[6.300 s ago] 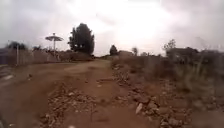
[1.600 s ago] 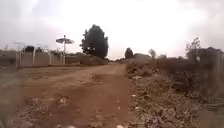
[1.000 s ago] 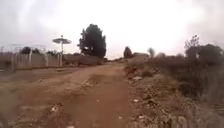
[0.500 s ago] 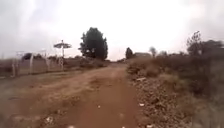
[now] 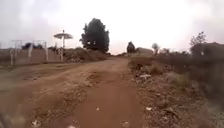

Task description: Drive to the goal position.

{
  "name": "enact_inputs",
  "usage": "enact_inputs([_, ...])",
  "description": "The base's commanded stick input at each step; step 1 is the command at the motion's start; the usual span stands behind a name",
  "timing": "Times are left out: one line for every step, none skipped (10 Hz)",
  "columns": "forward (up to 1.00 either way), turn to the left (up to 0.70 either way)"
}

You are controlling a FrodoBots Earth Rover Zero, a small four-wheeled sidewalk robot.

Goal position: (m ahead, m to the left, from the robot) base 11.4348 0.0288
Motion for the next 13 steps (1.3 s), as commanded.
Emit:
enact_inputs([0.5,0.0])
enact_inputs([0.5,0.0])
enact_inputs([0.5,0.0])
enact_inputs([0.5,0.0])
enact_inputs([0.5,0.0])
enact_inputs([0.5,0.0])
enact_inputs([0.5,0.0])
enact_inputs([0.5,0.0])
enact_inputs([0.5,0.0])
enact_inputs([0.5,0.0])
enact_inputs([0.5,0.0])
enact_inputs([0.5,0.0])
enact_inputs([0.5,0.0])
